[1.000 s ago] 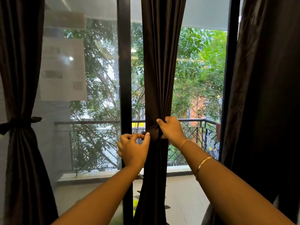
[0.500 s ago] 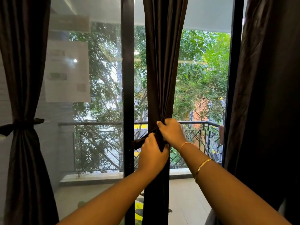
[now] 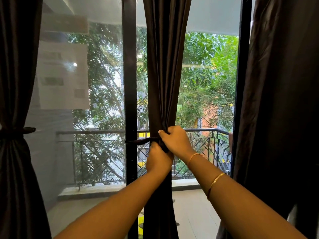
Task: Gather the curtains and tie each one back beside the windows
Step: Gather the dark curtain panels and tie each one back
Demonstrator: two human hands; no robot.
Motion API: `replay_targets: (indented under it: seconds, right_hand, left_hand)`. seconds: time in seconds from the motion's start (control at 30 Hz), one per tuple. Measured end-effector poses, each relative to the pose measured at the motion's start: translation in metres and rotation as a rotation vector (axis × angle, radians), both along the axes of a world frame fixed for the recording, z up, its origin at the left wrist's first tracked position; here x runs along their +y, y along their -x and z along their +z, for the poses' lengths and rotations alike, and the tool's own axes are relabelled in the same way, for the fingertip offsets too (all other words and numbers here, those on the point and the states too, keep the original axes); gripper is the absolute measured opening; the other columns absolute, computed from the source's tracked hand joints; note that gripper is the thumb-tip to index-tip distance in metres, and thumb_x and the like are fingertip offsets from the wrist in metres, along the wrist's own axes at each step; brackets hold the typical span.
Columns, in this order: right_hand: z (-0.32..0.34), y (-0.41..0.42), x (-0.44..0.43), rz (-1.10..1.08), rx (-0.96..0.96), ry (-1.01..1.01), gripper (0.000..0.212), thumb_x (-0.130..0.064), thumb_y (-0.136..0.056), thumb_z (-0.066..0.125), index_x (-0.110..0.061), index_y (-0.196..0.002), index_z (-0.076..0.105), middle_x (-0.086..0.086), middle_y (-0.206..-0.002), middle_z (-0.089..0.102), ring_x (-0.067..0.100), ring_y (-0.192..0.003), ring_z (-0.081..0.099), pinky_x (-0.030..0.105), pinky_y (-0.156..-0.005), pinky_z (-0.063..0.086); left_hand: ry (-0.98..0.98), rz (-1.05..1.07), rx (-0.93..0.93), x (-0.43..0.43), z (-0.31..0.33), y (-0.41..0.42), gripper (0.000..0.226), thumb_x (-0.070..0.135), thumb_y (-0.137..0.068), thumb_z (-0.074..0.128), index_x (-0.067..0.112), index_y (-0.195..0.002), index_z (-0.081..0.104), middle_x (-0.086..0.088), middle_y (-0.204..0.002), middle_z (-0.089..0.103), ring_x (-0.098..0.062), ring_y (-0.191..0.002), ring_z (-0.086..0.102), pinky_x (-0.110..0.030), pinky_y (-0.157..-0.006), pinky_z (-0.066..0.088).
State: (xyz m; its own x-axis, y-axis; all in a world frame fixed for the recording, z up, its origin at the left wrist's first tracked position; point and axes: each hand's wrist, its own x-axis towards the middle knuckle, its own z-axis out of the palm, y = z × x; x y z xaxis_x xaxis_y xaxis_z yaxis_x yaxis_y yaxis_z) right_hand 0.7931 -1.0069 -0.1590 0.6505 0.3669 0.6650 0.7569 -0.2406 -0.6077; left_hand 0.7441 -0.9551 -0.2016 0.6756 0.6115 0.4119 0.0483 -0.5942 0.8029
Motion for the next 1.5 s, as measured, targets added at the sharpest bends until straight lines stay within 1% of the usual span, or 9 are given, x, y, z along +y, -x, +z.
replay_targets:
  seconds: [0.1,0.23,0.33,0.43,0.63,0.9,1.27,1.43,1.5]
  right_hand:
    - [0.004,-0.004,-0.003,0.08,0.059,-0.007,0.053,-0.024,-0.089,0.061,-0.016,-0.05,0.026,0.006,-0.05,0.027,0.023,-0.051,0.034,0.035,-0.055,0.029]
    - [-0.003,-0.002,-0.004,0.175,0.087,-0.193,0.05,-0.036,-0.089,0.061,-0.016,-0.053,0.032,-0.001,-0.055,0.029,0.014,-0.05,0.034,0.033,-0.056,0.029]
    - [-0.006,-0.006,0.004,0.219,0.271,-0.439,0.035,-0.047,-0.092,0.048,-0.016,-0.105,0.056,0.004,-0.114,0.051,0.019,-0.108,0.052,0.037,-0.096,0.042]
    - [-0.006,-0.017,0.011,0.367,0.522,-0.534,0.058,-0.045,-0.098,0.031,-0.018,-0.148,0.018,0.005,-0.154,0.023,0.023,-0.141,0.025,0.045,-0.116,0.023]
    - [-0.02,-0.019,0.014,0.407,0.6,-0.372,0.025,-0.005,-0.094,0.044,-0.005,-0.11,0.063,0.018,-0.108,0.066,0.035,-0.104,0.061,0.048,-0.097,0.047]
    - [-0.015,-0.019,0.012,0.581,0.635,-0.335,0.028,0.005,-0.088,0.052,0.01,-0.115,0.058,0.024,-0.099,0.064,0.031,-0.08,0.063,0.044,-0.088,0.054]
    - [-0.01,-0.04,0.005,0.652,0.723,-0.143,0.023,-0.015,-0.099,0.041,-0.006,-0.111,0.058,0.018,-0.11,0.061,0.03,-0.105,0.057,0.044,-0.098,0.047]
    - [-0.025,-0.037,0.006,0.95,0.976,0.114,0.047,-0.042,-0.094,0.03,-0.015,-0.122,0.056,0.014,-0.114,0.064,0.03,-0.104,0.06,0.045,-0.101,0.042]
    - [-0.029,-0.035,0.009,0.995,1.002,0.172,0.056,-0.05,-0.089,0.03,-0.014,-0.118,0.06,0.014,-0.109,0.066,0.028,-0.1,0.063,0.041,-0.096,0.045]
  left_hand:
    - [-0.037,0.052,0.03,0.004,0.002,-0.001,0.027,0.026,-0.094,0.048,0.006,-0.111,0.044,-0.007,-0.083,0.054,-0.031,-0.074,0.053,-0.035,-0.059,0.039]
    - [-0.088,0.109,0.066,0.005,0.0,0.0,0.022,0.017,-0.094,0.044,0.005,-0.112,0.043,-0.014,-0.105,0.057,-0.036,-0.093,0.057,-0.037,-0.066,0.04]
    - [-0.097,0.119,0.063,0.004,-0.002,0.0,0.024,0.016,-0.093,0.046,0.006,-0.115,0.043,-0.013,-0.109,0.056,-0.036,-0.096,0.059,-0.039,-0.069,0.045]
    - [-0.12,0.128,0.082,0.005,-0.002,0.002,0.027,0.018,-0.093,0.047,0.006,-0.117,0.041,-0.012,-0.113,0.055,-0.035,-0.1,0.059,-0.041,-0.076,0.047]
    - [-0.209,0.13,0.113,0.007,-0.003,0.0,0.035,0.019,-0.094,0.045,0.007,-0.127,0.037,-0.016,-0.128,0.041,-0.038,-0.1,0.057,-0.041,-0.072,0.044]
    - [-0.066,-0.089,0.088,0.016,-0.005,-0.01,0.046,0.03,-0.087,0.053,0.012,-0.125,0.036,-0.011,-0.101,0.058,-0.032,-0.087,0.059,-0.033,-0.064,0.044]
    - [-0.01,-0.232,-0.019,0.017,-0.012,-0.005,0.02,0.028,-0.082,0.057,0.028,-0.066,0.044,0.006,-0.054,0.044,-0.012,-0.05,0.043,-0.025,-0.048,0.033]
    - [0.225,-0.422,-0.051,0.016,-0.007,0.006,0.031,0.007,-0.08,0.055,0.002,-0.11,0.057,-0.005,-0.085,0.056,-0.023,-0.088,0.056,-0.03,-0.071,0.047]
    - [0.27,-0.463,-0.038,0.017,-0.004,0.011,0.031,0.012,-0.07,0.058,0.002,-0.099,0.061,-0.009,-0.09,0.058,-0.023,-0.089,0.055,-0.028,-0.072,0.045]
